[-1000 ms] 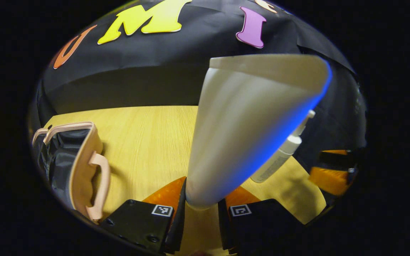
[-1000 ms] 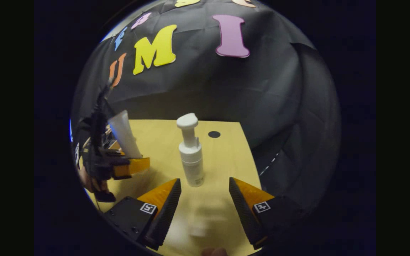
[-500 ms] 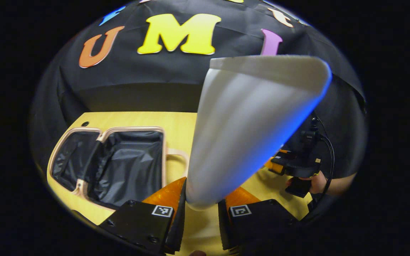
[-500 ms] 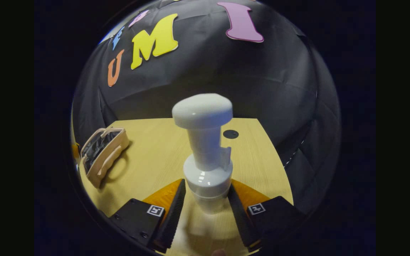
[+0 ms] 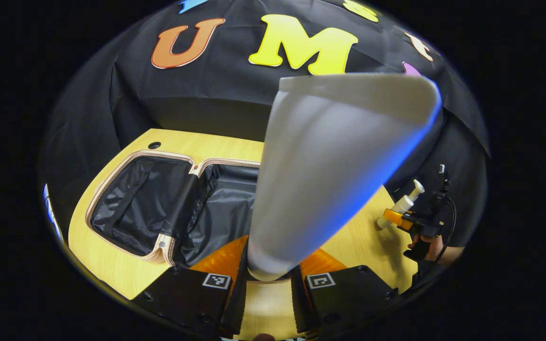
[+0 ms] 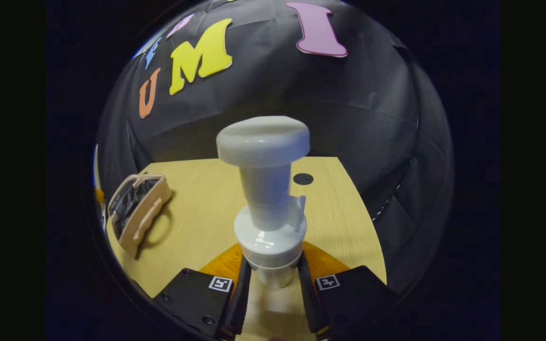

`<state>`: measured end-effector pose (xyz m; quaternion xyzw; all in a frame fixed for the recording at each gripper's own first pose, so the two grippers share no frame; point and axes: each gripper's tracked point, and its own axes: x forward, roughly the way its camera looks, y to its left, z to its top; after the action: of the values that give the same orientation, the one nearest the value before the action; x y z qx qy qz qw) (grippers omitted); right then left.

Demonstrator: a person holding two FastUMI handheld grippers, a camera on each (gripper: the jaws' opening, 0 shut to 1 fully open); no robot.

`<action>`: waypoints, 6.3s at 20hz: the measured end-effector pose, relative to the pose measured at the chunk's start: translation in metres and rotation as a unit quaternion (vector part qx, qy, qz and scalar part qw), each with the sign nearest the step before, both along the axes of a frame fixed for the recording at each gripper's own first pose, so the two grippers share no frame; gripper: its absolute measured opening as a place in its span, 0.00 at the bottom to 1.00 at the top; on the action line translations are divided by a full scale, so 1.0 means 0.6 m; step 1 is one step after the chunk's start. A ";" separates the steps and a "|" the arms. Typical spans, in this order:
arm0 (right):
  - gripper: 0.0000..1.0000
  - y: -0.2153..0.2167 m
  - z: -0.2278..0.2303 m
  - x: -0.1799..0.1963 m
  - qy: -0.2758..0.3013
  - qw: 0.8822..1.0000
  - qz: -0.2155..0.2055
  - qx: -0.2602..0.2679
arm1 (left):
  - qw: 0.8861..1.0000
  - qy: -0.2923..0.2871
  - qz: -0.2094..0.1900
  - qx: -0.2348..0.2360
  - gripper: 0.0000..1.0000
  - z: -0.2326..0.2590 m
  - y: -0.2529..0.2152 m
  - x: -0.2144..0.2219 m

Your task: First open the suitcase, pack the skin care products into it, and then close the suitcase.

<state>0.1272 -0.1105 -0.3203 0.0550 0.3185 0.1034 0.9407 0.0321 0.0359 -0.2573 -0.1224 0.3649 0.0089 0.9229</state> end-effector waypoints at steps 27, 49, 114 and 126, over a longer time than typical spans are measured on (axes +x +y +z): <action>0.47 0.260 0.282 -0.257 0.054 0.989 0.077 0.117 | 0.865 0.454 -0.110 -0.182 0.50 -0.227 0.085 0.009; 0.47 0.642 -0.038 -0.168 0.400 0.908 0.127 0.004 | 0.979 0.084 0.032 -0.184 0.97 0.068 0.182 -0.208; 0.75 0.496 0.471 -0.239 -0.103 0.976 0.172 0.089 | 0.933 -0.170 0.167 -0.271 0.07 0.185 0.616 0.060; 0.75 0.255 0.493 -0.289 -0.162 0.984 0.054 0.043 | 0.974 -0.209 -0.027 -0.087 0.07 0.317 0.161 0.111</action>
<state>-0.0460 0.0428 -0.0247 0.0608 0.1593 0.1749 0.9697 0.0989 0.1322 -0.0671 -0.1911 0.1668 -0.0734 0.9645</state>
